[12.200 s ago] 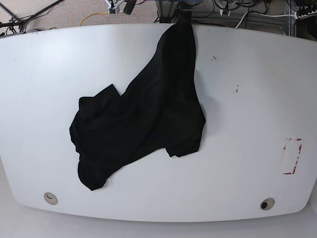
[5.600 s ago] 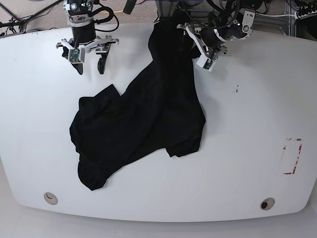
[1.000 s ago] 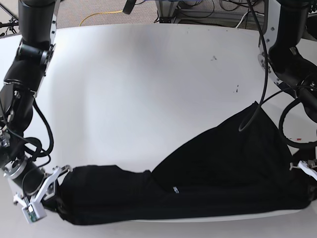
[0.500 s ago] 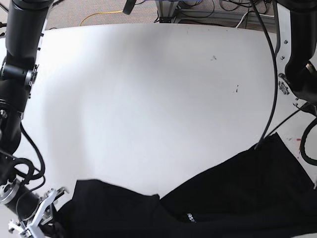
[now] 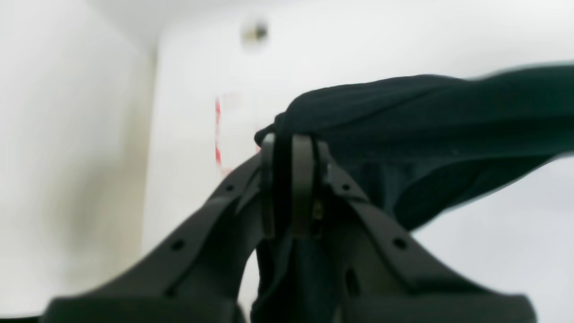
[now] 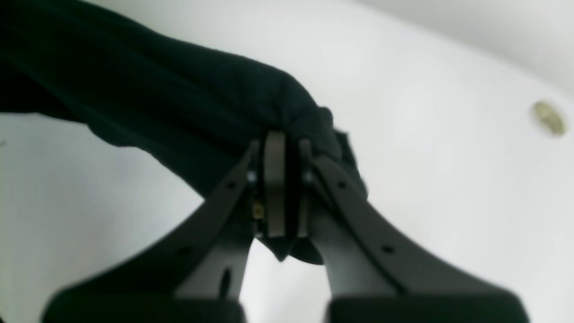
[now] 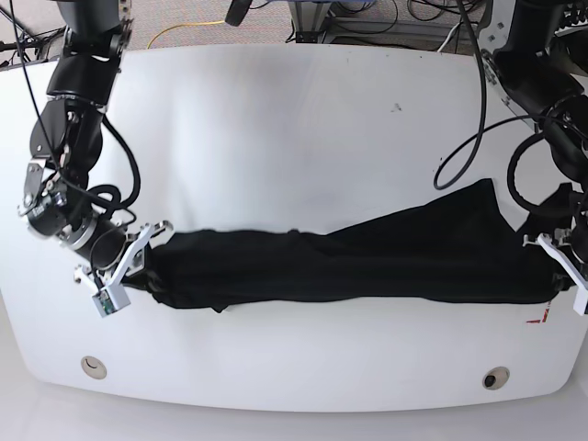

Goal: Fold the T-shirt properly
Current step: 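Lift the T-shirt with both grippers and stretch it between them, then lay the stretched T-shirt flat on the table with both grippers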

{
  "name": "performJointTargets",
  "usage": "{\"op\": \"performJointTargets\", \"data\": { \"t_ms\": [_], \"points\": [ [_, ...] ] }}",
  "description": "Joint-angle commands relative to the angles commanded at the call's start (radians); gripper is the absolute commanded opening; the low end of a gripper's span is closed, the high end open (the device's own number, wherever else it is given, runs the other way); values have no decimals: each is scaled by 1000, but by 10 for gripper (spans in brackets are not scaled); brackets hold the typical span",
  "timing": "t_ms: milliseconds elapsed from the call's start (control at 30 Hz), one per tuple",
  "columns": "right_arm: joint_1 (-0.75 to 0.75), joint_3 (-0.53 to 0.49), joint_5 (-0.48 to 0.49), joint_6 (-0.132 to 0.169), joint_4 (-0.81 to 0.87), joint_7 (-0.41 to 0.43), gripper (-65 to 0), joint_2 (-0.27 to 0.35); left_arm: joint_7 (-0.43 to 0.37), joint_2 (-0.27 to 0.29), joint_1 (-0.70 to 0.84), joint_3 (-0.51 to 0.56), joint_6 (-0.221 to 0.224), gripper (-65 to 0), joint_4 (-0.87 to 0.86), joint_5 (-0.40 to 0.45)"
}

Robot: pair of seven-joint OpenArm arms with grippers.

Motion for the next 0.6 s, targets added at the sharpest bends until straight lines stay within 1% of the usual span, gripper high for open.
{"op": "performJointTargets", "data": {
  "t_ms": [100,267,400,467,600],
  "points": [
    [-84,26,-2,0,29,2,-650,-26,0,2,98,-31,0,-633,0,0],
    [-209,40,5,0,34,2,-650,-58,0,5,244,-29,0,-635,-2,0],
    [-305,40,3,0,29,6,-650,-74,-31,5,362,-31,0,-636,-3,0],
    [-353,40,-2,0,32,6,-650,-101,-44,5,411,-31,0,-636,-3,0],
    [-428,84,-2,0,32,6,-650,-138,-70,2,496,-46,0,-636,-3,0]
  ]
}}
